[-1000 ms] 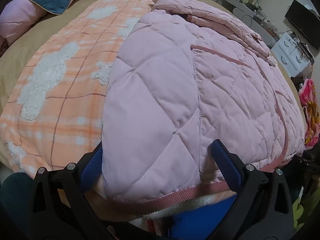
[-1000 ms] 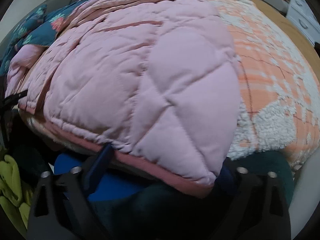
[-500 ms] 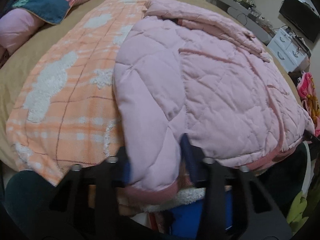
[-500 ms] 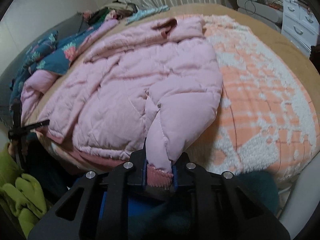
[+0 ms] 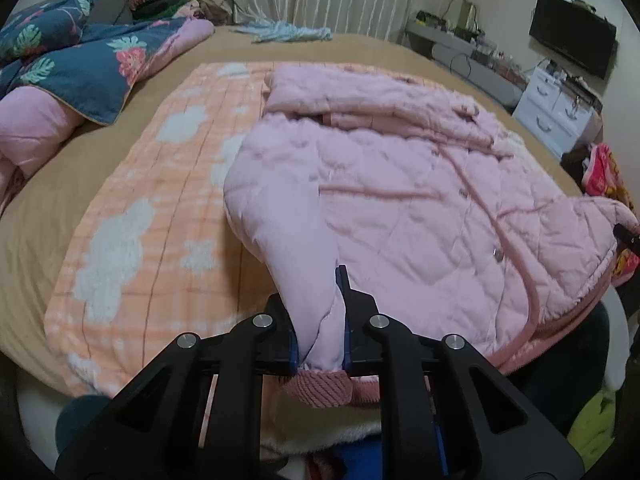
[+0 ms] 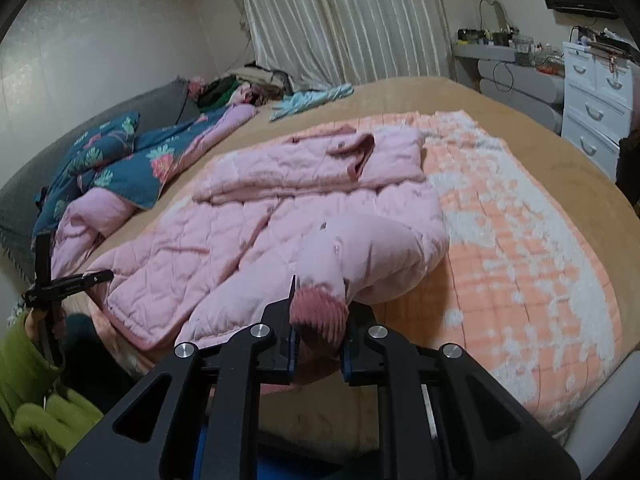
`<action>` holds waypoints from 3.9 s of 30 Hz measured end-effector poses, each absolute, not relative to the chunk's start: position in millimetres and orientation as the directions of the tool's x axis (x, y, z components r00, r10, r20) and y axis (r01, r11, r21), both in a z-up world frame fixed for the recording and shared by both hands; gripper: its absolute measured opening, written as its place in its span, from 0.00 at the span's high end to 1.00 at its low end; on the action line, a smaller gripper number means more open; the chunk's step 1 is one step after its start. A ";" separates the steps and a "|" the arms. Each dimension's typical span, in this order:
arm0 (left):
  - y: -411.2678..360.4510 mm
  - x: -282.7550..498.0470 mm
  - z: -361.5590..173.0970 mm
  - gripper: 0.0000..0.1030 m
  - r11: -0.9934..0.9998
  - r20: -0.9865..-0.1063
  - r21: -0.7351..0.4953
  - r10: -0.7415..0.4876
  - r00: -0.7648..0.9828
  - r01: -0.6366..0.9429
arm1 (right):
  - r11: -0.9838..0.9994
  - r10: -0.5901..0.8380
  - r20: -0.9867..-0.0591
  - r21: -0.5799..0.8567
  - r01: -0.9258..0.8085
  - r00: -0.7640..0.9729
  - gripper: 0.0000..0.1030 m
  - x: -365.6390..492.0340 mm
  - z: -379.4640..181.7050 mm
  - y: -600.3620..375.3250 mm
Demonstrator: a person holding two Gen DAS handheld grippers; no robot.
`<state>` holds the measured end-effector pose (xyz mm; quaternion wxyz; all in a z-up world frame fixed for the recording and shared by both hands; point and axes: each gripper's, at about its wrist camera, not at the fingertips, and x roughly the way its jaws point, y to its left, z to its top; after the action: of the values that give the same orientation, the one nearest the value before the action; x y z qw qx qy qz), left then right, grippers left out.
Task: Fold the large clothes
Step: 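Lift the held ribbed cuffs up off the bed with both tools, then carry both held cuffs toward the folded small jacket, opening the right tool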
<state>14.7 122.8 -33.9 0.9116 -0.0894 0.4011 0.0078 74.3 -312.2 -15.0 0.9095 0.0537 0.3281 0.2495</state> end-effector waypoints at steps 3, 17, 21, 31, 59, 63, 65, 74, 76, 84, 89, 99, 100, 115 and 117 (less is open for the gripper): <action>124.1 21.8 -20.4 0.93 0.985 -0.708 -0.143 -0.030 0.705 -0.101 | 0.869 0.494 -0.543 0.275 -0.412 0.679 0.87 81.8 -7.4 -312.9; 131.2 61.1 32.9 0.93 0.983 -0.630 -0.146 -0.007 0.777 -0.109 | 0.869 0.494 -0.451 0.275 -0.411 0.743 0.87 116.2 36.2 -310.2; 131.8 70.7 50.8 0.93 0.984 -0.598 -0.145 -0.005 0.801 -0.102 | 0.875 0.482 -0.431 0.277 -0.397 0.763 0.88 121.3 44.7 -312.8; 132.1 92.3 88.8 0.93 0.984 -0.553 -0.144 0.007 0.833 -0.103 | 0.887 0.453 -0.391 0.281 -0.365 0.801 0.88 137.8 71.2 -319.7; 147.8 163.2 117.6 0.93 0.977 -0.528 -0.123 0.083 0.845 -0.173 | 0.913 0.396 -0.379 0.260 -0.314 0.837 0.88 204.7 108.9 -305.1; 147.1 172.8 110.1 0.93 0.978 -0.535 -0.106 0.098 0.839 -0.181 | 0.919 0.382 -0.396 0.255 -0.300 0.835 0.88 215.3 103.0 -301.5; 147.3 176.8 109.2 0.93 0.978 -0.535 -0.099 0.104 0.839 -0.185 | 0.921 0.376 -0.404 0.262 -0.288 0.834 0.88 222.1 100.7 -300.9; 147.7 203.7 106.6 0.93 0.978 -0.538 -0.064 0.133 0.832 -0.198 | 0.934 0.343 -0.428 0.246 -0.258 0.836 0.88 255.1 97.8 -297.2; 147.7 212.5 105.4 0.92 0.978 -0.540 -0.050 0.142 0.830 -0.201 | 0.938 0.334 -0.435 0.245 -0.247 0.837 0.88 265.0 96.8 -296.1; 151.6 242.4 96.2 0.92 0.975 -0.560 -0.036 0.162 0.813 -0.220 | 0.944 0.312 -0.463 0.250 -0.216 0.830 0.88 306.1 93.3 -288.6; 155.7 257.8 87.8 0.92 0.973 -0.573 -0.039 0.165 0.803 -0.228 | 0.943 0.311 -0.495 0.266 -0.199 0.811 0.88 333.5 86.5 -287.9; 157.4 279.8 74.0 0.92 0.973 -0.588 -0.040 0.160 0.793 -0.226 | 0.931 0.331 -0.549 0.321 -0.172 0.768 0.87 374.8 64.1 -295.6; 157.6 281.9 71.8 0.92 0.973 -0.590 -0.038 0.161 0.791 -0.227 | 0.930 0.335 -0.554 0.326 -0.171 0.762 0.86 378.5 61.4 -296.1; 159.1 307.7 47.9 0.91 0.973 -0.620 -0.031 0.159 0.768 -0.227 | 0.882 0.421 -0.592 0.443 -0.159 0.687 0.69 421.3 21.7 -305.8; 158.9 309.9 45.8 0.91 0.974 -0.622 -0.031 0.159 0.767 -0.226 | 0.879 0.426 -0.593 0.451 -0.156 0.684 0.67 423.8 19.1 -305.8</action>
<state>309.9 158.9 45.8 0.9384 -0.0520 0.3259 0.1026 423.8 -305.8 19.1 0.8985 0.1857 0.3632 0.1618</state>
